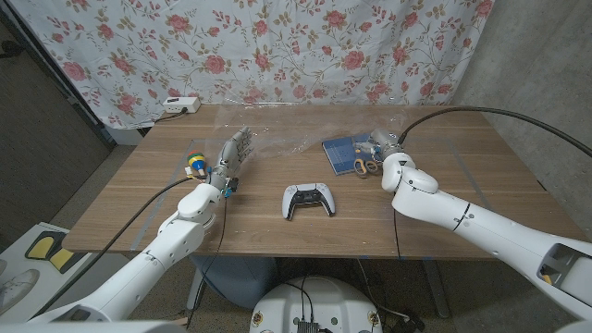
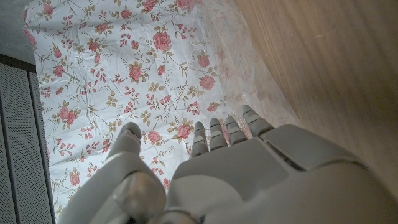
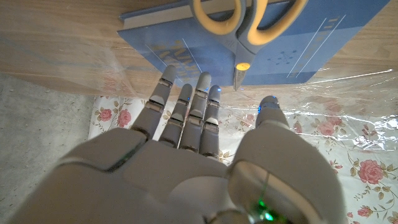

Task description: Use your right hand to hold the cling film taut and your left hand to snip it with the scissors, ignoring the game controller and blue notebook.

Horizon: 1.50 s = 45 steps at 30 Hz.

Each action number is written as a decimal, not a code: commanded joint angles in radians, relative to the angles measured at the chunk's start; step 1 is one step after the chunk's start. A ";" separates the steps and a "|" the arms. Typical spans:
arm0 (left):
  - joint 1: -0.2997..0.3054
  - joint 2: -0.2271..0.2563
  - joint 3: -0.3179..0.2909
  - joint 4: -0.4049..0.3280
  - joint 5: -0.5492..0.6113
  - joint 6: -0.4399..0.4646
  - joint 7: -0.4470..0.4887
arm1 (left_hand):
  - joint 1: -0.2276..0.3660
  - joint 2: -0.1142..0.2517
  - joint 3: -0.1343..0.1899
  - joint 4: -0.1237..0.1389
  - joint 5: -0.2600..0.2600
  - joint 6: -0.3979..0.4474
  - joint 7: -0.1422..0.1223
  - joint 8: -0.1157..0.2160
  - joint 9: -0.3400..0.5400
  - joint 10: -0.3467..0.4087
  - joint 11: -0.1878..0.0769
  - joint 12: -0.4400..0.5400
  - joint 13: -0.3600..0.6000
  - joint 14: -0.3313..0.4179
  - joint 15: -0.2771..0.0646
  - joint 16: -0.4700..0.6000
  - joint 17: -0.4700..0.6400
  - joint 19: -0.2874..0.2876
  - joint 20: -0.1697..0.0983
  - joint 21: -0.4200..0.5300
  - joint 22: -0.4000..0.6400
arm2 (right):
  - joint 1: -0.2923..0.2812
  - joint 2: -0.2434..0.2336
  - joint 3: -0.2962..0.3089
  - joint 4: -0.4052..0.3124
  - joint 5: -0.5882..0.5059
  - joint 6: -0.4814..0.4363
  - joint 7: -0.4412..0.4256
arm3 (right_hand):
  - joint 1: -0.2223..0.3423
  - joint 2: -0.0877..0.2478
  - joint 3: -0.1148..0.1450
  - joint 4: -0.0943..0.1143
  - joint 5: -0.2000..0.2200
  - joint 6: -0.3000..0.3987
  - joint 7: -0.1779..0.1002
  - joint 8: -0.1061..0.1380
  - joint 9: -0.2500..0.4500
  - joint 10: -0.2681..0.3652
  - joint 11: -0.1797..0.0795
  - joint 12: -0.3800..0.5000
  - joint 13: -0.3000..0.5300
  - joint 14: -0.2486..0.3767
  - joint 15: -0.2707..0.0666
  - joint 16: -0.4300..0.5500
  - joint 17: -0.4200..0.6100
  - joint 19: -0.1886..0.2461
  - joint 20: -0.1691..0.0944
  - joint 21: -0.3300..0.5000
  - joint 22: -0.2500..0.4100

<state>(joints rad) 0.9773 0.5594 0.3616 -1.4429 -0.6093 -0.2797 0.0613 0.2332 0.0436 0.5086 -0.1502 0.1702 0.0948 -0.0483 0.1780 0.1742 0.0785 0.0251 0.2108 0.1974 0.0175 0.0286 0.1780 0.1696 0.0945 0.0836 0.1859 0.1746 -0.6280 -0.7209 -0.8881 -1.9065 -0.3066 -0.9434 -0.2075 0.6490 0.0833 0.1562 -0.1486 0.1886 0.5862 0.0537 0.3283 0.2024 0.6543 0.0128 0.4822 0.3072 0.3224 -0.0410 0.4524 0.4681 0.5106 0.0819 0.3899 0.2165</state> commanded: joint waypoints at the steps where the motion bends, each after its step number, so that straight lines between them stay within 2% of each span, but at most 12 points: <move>1: -0.007 -0.005 0.004 0.008 -0.001 0.001 -0.003 | 0.002 -0.006 -0.005 0.001 0.002 0.007 0.000 0.007 0.003 0.008 -0.004 0.006 0.003 -0.007 0.004 0.000 0.006 0.002 -0.001 0.007 0.001 | 0.022 0.013 -0.033 0.011 -0.024 -0.019 0.010 | -0.006 -0.004 0.001 0.008 0.002 0.014 0.003 0.004 0.005 0.017 0.002 0.011 0.000 0.018 -0.010 0.003 0.003 0.011 0.000 0.007 0.002; 8: -0.003 -0.005 0.001 0.011 -0.004 -0.004 -0.004 | 0.003 -0.006 -0.005 0.001 0.003 0.007 -0.001 0.007 0.003 0.009 -0.004 0.007 0.003 -0.008 0.005 0.001 0.006 0.001 -0.001 0.007 0.001 | 0.039 0.012 -0.059 0.012 -0.042 -0.030 0.025 | -0.011 -0.006 -0.001 0.010 0.001 0.017 0.007 0.002 0.005 0.026 0.001 0.013 -0.004 0.025 -0.008 0.000 0.002 0.016 0.000 0.011 0.002; 19: -0.001 -0.006 0.001 0.014 -0.007 -0.008 -0.010 | 0.003 -0.005 -0.006 0.001 0.003 0.008 0.000 0.007 0.003 0.010 0.000 0.007 0.003 -0.008 0.005 0.001 0.005 0.001 0.000 0.007 0.001 | 0.081 0.028 -0.138 0.028 -0.104 -0.070 0.042 | -0.017 -0.009 -0.003 0.013 -0.001 0.019 0.009 -0.001 0.005 0.026 0.001 0.011 -0.008 0.025 -0.007 -0.003 0.002 0.016 0.002 0.013 0.003; 22: 0.001 -0.005 -0.001 0.013 -0.007 -0.009 -0.007 | 0.003 -0.005 -0.006 0.001 0.003 0.007 0.000 0.007 0.003 0.009 -0.004 0.006 0.003 -0.009 0.005 0.002 0.005 0.000 -0.001 0.007 0.001 | 0.083 0.029 -0.140 0.032 -0.101 -0.063 0.046 | -0.020 -0.010 -0.004 0.013 -0.001 0.019 0.009 -0.002 0.005 0.026 0.002 0.010 -0.009 0.026 -0.007 -0.004 0.003 0.016 0.003 0.014 0.003; 31: 0.003 -0.002 -0.002 0.012 -0.009 -0.007 -0.010 | 0.004 -0.005 -0.007 0.001 0.003 0.007 0.000 0.006 0.003 0.008 -0.004 0.006 0.003 -0.008 0.006 0.003 0.005 0.001 -0.001 0.007 0.001 | 0.113 0.055 -0.193 0.066 -0.156 -0.133 0.043 | -0.024 -0.009 -0.004 0.015 -0.002 0.020 0.016 -0.006 0.005 0.028 0.002 0.009 -0.013 0.030 -0.004 -0.005 0.004 0.016 0.004 0.016 0.004; 45: 0.005 -0.001 -0.004 0.013 -0.013 -0.008 -0.011 | 0.004 -0.005 -0.008 0.001 0.003 0.008 -0.001 0.007 0.003 0.008 -0.004 0.006 0.003 -0.009 0.006 0.003 0.005 -0.001 0.001 0.007 0.001 | 0.144 0.065 -0.226 0.100 -0.164 -0.148 0.077 | -0.045 -0.014 -0.012 0.024 -0.004 0.022 0.022 -0.012 0.004 0.030 0.008 0.010 -0.016 0.032 0.006 -0.011 0.005 0.017 0.011 0.021 0.005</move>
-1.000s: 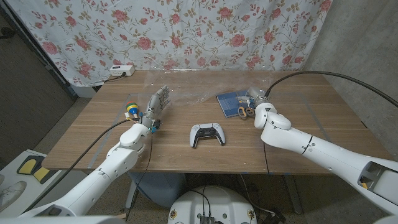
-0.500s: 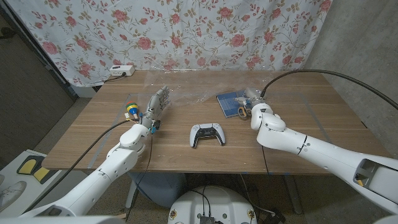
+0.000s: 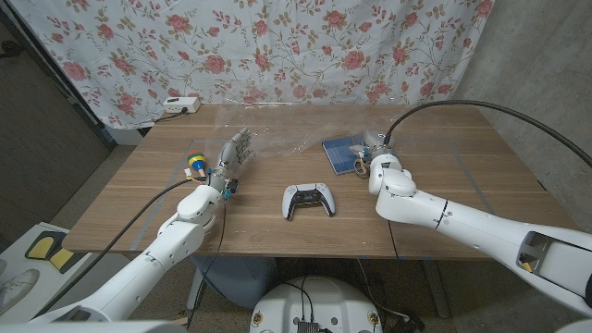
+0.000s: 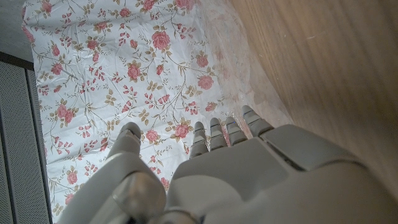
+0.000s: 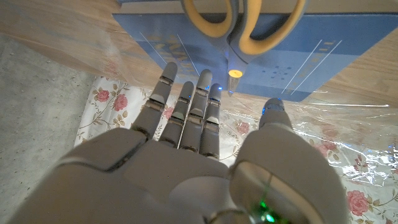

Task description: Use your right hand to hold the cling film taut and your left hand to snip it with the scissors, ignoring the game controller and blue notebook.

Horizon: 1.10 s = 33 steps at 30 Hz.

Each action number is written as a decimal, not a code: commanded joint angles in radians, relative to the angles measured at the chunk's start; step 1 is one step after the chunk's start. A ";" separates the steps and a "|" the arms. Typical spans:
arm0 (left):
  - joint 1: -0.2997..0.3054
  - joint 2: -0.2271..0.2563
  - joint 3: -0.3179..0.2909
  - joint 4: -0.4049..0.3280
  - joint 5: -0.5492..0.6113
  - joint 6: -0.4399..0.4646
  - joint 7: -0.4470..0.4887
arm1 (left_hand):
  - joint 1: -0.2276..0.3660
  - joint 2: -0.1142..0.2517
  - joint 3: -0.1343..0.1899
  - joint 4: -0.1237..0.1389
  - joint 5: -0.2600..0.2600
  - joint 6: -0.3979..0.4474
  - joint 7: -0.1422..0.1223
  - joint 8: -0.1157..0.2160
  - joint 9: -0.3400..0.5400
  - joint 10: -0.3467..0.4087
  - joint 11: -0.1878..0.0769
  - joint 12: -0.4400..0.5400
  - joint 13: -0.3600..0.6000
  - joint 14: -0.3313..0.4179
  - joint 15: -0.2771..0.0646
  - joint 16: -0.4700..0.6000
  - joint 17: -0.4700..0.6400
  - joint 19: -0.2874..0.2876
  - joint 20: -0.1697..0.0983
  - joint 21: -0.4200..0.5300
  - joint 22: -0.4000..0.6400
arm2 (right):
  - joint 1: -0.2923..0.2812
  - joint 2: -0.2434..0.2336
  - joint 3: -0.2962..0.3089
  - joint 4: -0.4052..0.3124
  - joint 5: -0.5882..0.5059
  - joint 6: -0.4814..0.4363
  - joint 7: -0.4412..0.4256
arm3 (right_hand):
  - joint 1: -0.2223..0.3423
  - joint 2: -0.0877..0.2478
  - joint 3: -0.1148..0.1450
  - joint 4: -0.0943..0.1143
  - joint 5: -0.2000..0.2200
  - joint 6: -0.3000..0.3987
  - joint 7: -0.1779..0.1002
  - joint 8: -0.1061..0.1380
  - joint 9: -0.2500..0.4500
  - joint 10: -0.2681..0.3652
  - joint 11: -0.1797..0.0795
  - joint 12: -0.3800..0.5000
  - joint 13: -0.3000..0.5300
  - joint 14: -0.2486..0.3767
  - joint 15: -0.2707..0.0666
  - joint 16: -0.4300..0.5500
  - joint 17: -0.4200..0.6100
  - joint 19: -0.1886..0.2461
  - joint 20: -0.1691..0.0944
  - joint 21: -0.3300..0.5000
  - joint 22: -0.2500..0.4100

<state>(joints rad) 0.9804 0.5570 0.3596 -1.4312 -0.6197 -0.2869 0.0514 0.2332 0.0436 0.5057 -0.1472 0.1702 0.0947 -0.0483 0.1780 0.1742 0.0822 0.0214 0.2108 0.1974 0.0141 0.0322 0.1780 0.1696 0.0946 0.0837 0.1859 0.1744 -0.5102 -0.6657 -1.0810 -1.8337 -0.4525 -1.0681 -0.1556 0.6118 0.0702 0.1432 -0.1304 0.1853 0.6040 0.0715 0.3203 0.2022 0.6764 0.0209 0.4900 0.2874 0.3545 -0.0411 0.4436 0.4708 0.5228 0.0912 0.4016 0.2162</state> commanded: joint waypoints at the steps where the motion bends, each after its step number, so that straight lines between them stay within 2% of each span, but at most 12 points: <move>1: 0.002 0.001 -0.002 0.002 -0.002 -0.002 -0.001 | 0.004 -0.005 -0.005 -0.002 0.003 0.008 -0.001 0.007 0.003 0.004 0.000 0.006 0.003 -0.005 0.002 0.003 0.005 -0.001 0.000 0.007 0.001 | 0.028 0.011 -0.034 0.029 -0.017 -0.025 0.028 | -0.010 0.000 0.001 0.007 -0.001 0.005 0.004 -0.004 0.004 0.008 -0.001 0.002 0.004 -0.001 0.005 -0.003 0.003 0.004 0.002 0.009 0.005; 22: 0.003 0.004 -0.001 -0.006 -0.002 0.000 -0.002 | 0.005 -0.004 -0.006 -0.002 0.003 0.007 -0.001 0.006 0.003 0.005 0.002 0.006 0.003 -0.006 0.003 0.003 0.005 -0.002 0.002 0.007 0.001 | 0.055 0.023 -0.074 0.075 -0.038 -0.052 0.051 | -0.019 0.002 0.001 0.009 -0.001 0.012 0.003 -0.011 0.004 0.011 -0.006 0.006 0.004 0.002 0.006 -0.011 0.003 0.000 0.007 0.013 0.006; 25: 0.003 0.005 -0.001 -0.005 -0.002 0.002 -0.004 | 0.005 -0.004 -0.007 -0.002 0.003 0.007 0.000 0.006 0.003 0.005 0.002 0.006 0.003 -0.005 0.003 0.004 0.005 -0.002 0.002 0.007 0.001 | 0.059 0.029 -0.077 0.089 -0.037 -0.056 0.055 | -0.019 0.001 0.002 0.008 -0.001 0.000 -0.002 -0.018 0.004 0.006 -0.013 0.006 0.006 -0.006 0.011 -0.017 0.003 -0.004 0.009 0.013 0.006; 33: 0.002 0.001 -0.001 0.000 -0.005 0.001 -0.005 | 0.005 -0.004 -0.007 -0.002 0.003 0.007 -0.001 0.006 0.003 0.003 0.000 0.005 0.003 -0.005 0.002 0.004 0.005 -0.002 0.002 0.007 0.001 | 0.061 0.034 -0.080 0.111 -0.032 -0.046 0.058 | -0.020 0.002 0.002 0.006 -0.001 -0.002 -0.003 -0.024 0.004 -0.002 -0.009 0.006 0.009 -0.016 0.013 -0.022 0.006 -0.013 0.012 0.012 0.006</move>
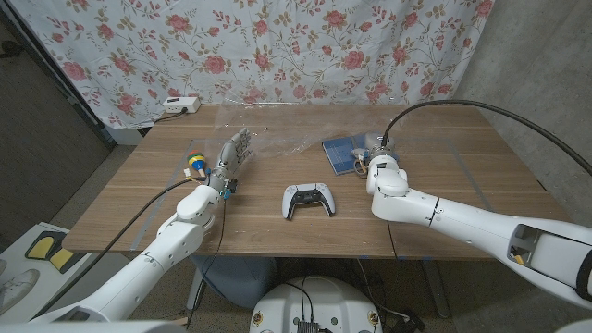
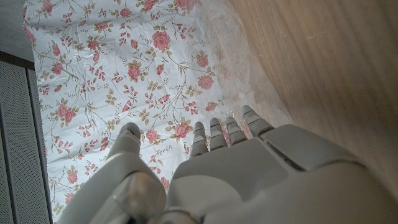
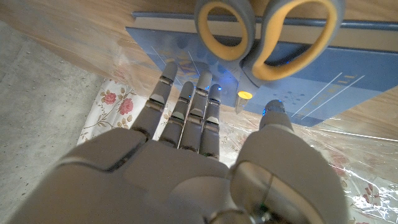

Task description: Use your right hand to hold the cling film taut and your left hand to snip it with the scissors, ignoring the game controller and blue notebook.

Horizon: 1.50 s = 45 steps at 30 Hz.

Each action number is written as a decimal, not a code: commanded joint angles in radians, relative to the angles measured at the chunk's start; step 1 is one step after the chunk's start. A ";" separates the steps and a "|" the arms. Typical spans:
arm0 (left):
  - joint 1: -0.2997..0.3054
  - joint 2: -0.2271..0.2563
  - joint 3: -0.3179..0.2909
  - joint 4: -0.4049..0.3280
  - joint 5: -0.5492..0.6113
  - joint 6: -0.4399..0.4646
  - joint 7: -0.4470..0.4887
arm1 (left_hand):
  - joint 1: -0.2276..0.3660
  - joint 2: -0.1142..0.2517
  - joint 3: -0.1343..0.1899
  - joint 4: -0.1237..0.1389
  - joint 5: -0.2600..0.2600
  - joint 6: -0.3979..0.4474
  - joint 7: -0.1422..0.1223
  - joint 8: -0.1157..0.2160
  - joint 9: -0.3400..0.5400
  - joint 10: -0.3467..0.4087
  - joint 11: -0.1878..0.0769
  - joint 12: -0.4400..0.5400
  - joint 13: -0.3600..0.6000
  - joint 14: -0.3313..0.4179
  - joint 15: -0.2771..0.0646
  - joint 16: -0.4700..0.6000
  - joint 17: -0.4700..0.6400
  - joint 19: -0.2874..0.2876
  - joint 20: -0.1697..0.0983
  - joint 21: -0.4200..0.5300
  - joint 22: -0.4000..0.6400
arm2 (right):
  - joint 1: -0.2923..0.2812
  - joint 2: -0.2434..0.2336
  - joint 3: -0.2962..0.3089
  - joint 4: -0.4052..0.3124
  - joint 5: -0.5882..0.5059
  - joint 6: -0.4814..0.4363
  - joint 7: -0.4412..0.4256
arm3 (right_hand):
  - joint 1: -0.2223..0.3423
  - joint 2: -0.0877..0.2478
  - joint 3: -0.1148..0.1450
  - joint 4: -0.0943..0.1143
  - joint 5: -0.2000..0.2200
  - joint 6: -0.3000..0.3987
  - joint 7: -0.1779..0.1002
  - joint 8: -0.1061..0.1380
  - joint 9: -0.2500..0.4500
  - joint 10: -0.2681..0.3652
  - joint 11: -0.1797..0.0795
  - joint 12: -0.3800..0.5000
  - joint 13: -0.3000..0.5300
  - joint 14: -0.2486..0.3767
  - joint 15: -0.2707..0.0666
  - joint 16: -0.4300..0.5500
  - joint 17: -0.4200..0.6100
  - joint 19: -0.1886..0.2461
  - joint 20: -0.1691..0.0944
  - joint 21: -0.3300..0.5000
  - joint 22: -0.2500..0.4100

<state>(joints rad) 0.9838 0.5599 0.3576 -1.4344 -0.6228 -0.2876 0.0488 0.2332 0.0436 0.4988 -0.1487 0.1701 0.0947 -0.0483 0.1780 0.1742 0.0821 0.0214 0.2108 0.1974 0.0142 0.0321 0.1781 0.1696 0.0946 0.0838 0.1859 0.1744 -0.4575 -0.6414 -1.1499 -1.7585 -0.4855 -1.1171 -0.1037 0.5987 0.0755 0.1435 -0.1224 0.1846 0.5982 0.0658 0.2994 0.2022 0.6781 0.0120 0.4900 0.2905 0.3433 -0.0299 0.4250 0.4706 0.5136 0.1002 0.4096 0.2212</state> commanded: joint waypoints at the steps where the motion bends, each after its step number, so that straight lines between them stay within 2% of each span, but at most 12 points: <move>1: -0.002 -0.002 0.001 0.004 -0.002 0.002 -0.003 | 0.005 -0.004 -0.001 0.000 0.003 0.007 -0.001 0.006 0.003 0.003 0.000 0.006 0.003 -0.005 0.002 0.004 0.005 -0.002 0.002 0.007 0.001 | 0.007 0.011 -0.007 0.038 0.006 0.006 0.007 | -0.007 -0.003 0.002 -0.002 0.000 0.010 0.003 -0.001 0.005 -0.002 -0.002 0.008 0.006 -0.003 -0.001 -0.003 0.007 -0.004 0.003 0.004 0.001; 10: -0.005 -0.006 0.002 0.014 -0.004 -0.003 -0.006 | 0.005 -0.004 -0.001 0.000 0.003 0.007 -0.001 0.006 0.003 0.004 -0.002 0.006 0.003 -0.006 0.002 0.004 0.005 -0.002 0.001 0.008 0.001 | 0.018 0.025 -0.020 0.077 0.006 0.023 0.014 | -0.005 0.000 0.003 -0.004 0.001 0.018 -0.004 -0.004 0.004 0.002 -0.004 0.013 0.009 -0.003 -0.002 -0.004 0.011 -0.008 0.004 0.005 0.002; 16: -0.008 -0.007 0.002 0.018 -0.004 -0.003 -0.008 | 0.005 -0.004 -0.002 0.000 0.003 0.007 0.000 0.006 0.003 0.004 -0.001 0.006 0.003 -0.006 0.002 0.004 0.005 -0.002 0.001 0.008 0.001 | 0.025 0.034 -0.033 0.093 -0.001 0.024 0.020 | -0.010 -0.001 0.002 -0.004 -0.001 0.061 -0.028 0.006 0.004 0.026 -0.014 0.027 0.013 0.013 -0.011 0.001 0.016 -0.008 0.004 0.009 0.002; 22: -0.010 -0.009 0.003 0.023 -0.006 -0.003 -0.011 | 0.005 -0.004 -0.002 0.000 0.003 0.007 0.000 0.006 0.003 0.005 0.000 0.006 0.003 -0.006 0.002 0.004 0.005 -0.002 0.002 0.008 0.001 | 0.029 0.035 -0.041 0.097 -0.006 0.025 0.025 | 0.005 0.000 0.007 -0.013 0.001 0.079 -0.042 0.007 0.003 0.046 -0.022 0.036 0.012 0.022 -0.020 0.003 0.018 -0.007 -0.001 0.013 0.002; 25: -0.012 -0.011 0.003 0.026 -0.007 -0.005 -0.012 | 0.005 -0.004 -0.002 0.000 0.003 0.006 0.000 0.006 0.003 0.004 0.001 0.006 0.003 -0.006 0.003 0.004 0.005 -0.002 0.002 0.008 0.001 | 0.037 0.036 -0.056 0.098 -0.014 0.020 0.038 | 0.018 0.002 0.013 -0.021 0.003 0.083 -0.049 0.006 0.003 0.052 -0.036 0.040 0.011 0.026 -0.025 0.004 0.019 -0.008 -0.005 0.014 0.002; 31: -0.013 -0.013 0.003 0.030 -0.008 -0.006 -0.014 | 0.005 -0.003 -0.003 0.000 0.003 0.006 0.000 0.006 0.003 0.004 0.002 0.006 0.003 -0.006 0.003 0.004 0.005 -0.002 0.002 0.008 0.001 | 0.059 0.032 -0.095 0.095 -0.035 0.014 0.070 | 0.040 0.002 0.021 -0.032 0.005 0.074 -0.053 -0.002 0.003 0.043 -0.036 0.039 0.014 0.023 -0.029 0.001 0.020 -0.014 -0.005 0.014 0.003; 34: -0.013 -0.014 0.003 0.032 -0.011 -0.008 -0.016 | 0.006 -0.003 -0.003 0.000 0.003 0.006 -0.001 0.006 0.003 0.004 0.002 0.006 0.003 -0.005 0.003 0.004 0.005 -0.002 0.002 0.008 0.001 | 0.069 0.029 -0.115 0.091 -0.047 0.013 0.084 | 0.064 0.002 0.029 -0.042 0.008 0.056 -0.060 -0.014 0.004 0.022 -0.040 0.035 0.017 0.008 -0.026 -0.007 0.022 -0.025 -0.004 0.013 0.003; 37: -0.012 -0.014 0.003 0.033 -0.011 -0.009 -0.016 | 0.005 -0.003 -0.003 0.000 0.003 0.006 -0.001 0.006 0.003 0.004 0.002 0.006 0.003 -0.006 0.003 0.004 0.005 -0.002 0.002 0.008 0.001 | 0.080 0.029 -0.134 0.092 -0.058 0.011 0.100 | 0.071 0.001 0.031 -0.044 0.009 0.046 -0.065 -0.020 0.005 0.011 -0.042 0.033 0.019 0.005 -0.027 -0.008 0.023 -0.035 -0.004 0.010 0.003; 45: -0.012 -0.016 0.002 0.036 -0.011 -0.013 -0.016 | 0.005 -0.004 -0.004 0.000 0.003 0.007 -0.001 0.006 0.003 0.005 0.000 0.006 0.003 -0.006 0.003 0.004 0.005 -0.002 0.002 0.008 0.001 | 0.082 0.039 -0.153 0.101 -0.078 0.015 0.097 | 0.104 0.001 0.042 -0.048 0.011 0.044 -0.079 -0.026 0.013 0.032 -0.061 0.052 0.028 0.003 -0.038 -0.011 0.028 -0.046 -0.009 0.012 0.004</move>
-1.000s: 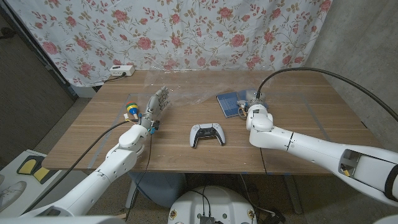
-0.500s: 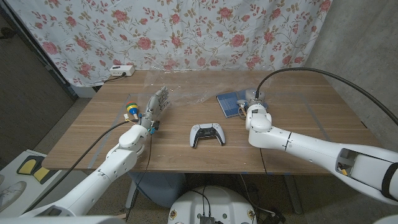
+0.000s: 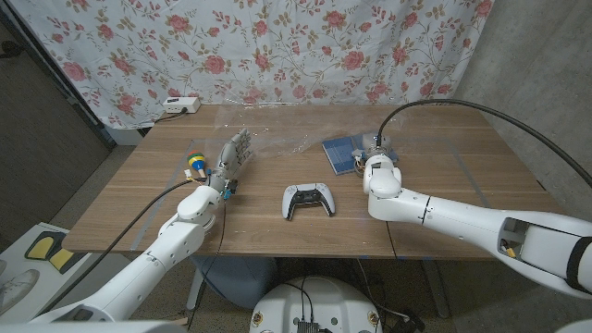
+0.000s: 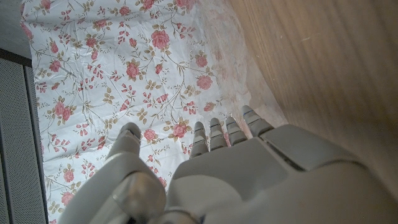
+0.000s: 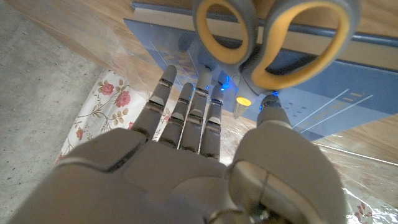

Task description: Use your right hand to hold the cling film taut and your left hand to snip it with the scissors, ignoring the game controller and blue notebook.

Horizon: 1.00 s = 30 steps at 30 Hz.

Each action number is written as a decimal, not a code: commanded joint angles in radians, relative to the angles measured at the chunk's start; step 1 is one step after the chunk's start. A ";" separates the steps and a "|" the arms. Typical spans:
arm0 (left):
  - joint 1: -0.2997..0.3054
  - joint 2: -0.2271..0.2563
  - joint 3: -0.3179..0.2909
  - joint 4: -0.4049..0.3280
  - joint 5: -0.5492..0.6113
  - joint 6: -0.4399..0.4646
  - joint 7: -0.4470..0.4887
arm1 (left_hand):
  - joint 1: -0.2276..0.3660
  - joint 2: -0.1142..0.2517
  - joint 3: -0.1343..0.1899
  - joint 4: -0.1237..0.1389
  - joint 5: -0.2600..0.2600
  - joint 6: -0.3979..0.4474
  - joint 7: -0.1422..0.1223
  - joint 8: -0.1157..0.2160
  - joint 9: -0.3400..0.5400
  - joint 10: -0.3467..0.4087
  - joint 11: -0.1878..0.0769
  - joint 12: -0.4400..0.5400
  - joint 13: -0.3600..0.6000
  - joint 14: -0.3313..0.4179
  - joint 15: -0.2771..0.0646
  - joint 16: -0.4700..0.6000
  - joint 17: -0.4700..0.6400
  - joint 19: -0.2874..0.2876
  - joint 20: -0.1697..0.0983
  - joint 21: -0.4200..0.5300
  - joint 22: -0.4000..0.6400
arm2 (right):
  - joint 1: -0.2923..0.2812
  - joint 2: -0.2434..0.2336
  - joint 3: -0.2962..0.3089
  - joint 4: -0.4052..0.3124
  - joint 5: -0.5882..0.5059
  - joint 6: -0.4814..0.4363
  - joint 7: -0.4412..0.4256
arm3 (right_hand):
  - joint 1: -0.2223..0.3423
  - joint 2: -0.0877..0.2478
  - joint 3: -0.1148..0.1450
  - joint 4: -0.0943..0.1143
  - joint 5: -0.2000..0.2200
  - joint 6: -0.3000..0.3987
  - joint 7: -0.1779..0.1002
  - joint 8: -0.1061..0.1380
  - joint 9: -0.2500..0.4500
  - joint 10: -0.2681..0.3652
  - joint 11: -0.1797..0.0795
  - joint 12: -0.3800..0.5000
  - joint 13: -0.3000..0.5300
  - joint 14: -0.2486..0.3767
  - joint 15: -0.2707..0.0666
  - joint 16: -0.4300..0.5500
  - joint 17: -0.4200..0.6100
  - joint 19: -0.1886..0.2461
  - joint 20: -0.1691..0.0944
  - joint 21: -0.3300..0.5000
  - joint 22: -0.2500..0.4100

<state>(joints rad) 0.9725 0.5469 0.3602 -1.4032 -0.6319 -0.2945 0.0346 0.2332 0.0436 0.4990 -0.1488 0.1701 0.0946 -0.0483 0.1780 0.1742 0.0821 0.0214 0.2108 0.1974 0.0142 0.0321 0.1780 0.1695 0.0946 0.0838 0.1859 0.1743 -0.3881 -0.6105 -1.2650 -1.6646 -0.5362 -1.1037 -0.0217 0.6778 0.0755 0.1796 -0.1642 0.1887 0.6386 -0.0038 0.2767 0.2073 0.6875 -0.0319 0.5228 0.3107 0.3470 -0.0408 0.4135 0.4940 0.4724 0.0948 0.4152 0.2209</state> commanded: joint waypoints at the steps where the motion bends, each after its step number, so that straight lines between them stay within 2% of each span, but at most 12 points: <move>1: 0.000 -0.003 -0.001 0.004 -0.002 -0.006 -0.002 | 0.005 -0.004 -0.004 0.000 0.003 0.007 -0.001 0.006 0.003 0.005 0.001 0.006 0.003 -0.007 0.003 0.004 0.005 -0.002 0.002 0.008 0.001 | 0.011 0.008 -0.038 0.008 -0.028 0.005 0.012 | 0.028 0.002 0.007 -0.007 0.008 0.007 -0.012 -0.002 0.008 0.023 -0.019 0.021 0.008 0.000 -0.028 0.000 0.005 -0.004 -0.006 0.007 0.004; 8: -0.001 -0.004 -0.001 0.008 -0.004 -0.009 -0.004 | 0.005 -0.003 -0.005 0.001 0.003 0.007 -0.001 0.006 0.003 0.004 0.001 0.006 0.003 -0.005 0.002 0.004 0.005 -0.002 0.002 0.008 0.002 | 0.011 0.021 -0.042 0.024 -0.041 -0.010 0.002 | 0.098 0.021 0.036 -0.014 0.016 0.050 -0.023 0.007 0.019 0.055 -0.049 0.049 0.020 0.028 -0.069 0.012 0.015 0.006 -0.037 0.021 0.006; 18: -0.007 -0.007 0.000 0.016 -0.006 -0.009 -0.009 | 0.005 -0.003 -0.006 0.001 0.002 0.006 -0.001 0.006 0.003 0.005 0.000 0.006 0.003 -0.005 0.002 0.004 0.006 -0.002 0.003 0.008 0.002 | 0.010 0.034 -0.051 0.046 -0.052 -0.021 -0.005 | 0.147 0.021 0.049 -0.014 0.017 0.093 -0.039 0.018 0.025 0.099 -0.074 0.075 0.025 0.056 -0.103 0.027 0.027 0.000 -0.050 0.032 0.013; 23: -0.009 -0.008 0.001 0.019 -0.006 -0.010 -0.013 | 0.004 -0.003 -0.006 0.001 0.002 0.005 -0.002 0.006 0.003 0.005 0.001 0.006 0.003 -0.006 0.003 0.004 0.006 -0.002 0.004 0.008 0.002 | 0.012 0.035 -0.053 0.046 -0.053 -0.029 -0.001 | 0.206 0.029 0.069 -0.021 0.021 0.116 -0.052 0.026 0.032 0.130 -0.091 0.088 0.023 0.076 -0.127 0.039 0.037 -0.004 -0.063 0.042 0.019; 30: -0.014 -0.011 0.002 0.023 -0.005 -0.014 -0.015 | 0.004 -0.003 -0.007 0.002 0.002 0.006 -0.001 0.006 0.003 0.004 0.002 0.006 0.003 -0.006 0.002 0.004 0.006 -0.001 0.003 0.008 0.002 | 0.008 0.023 -0.045 0.031 -0.045 -0.026 0.004 | 0.308 0.022 0.095 -0.027 0.027 0.119 -0.044 0.020 0.035 0.186 -0.110 0.106 0.008 0.108 -0.144 0.054 0.048 0.008 -0.061 0.062 0.019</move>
<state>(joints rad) 0.9651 0.5401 0.3601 -1.3863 -0.6370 -0.3038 0.0245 0.2332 0.0436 0.4949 -0.1446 0.1701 0.0947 -0.0483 0.1780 0.1742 0.0821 0.0214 0.2108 0.1974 0.0142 0.0321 0.1780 0.1695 0.0946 0.0838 0.1859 0.1743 -0.3784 -0.5812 -1.3124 -1.6259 -0.5834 -1.1244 -0.0236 0.9528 0.0993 0.2613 -0.1904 0.2080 0.7399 -0.0429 0.2963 0.2401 0.7454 -0.0295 0.6187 0.3185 0.4407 -0.0450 0.4562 0.5356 0.4731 0.0339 0.4678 0.2351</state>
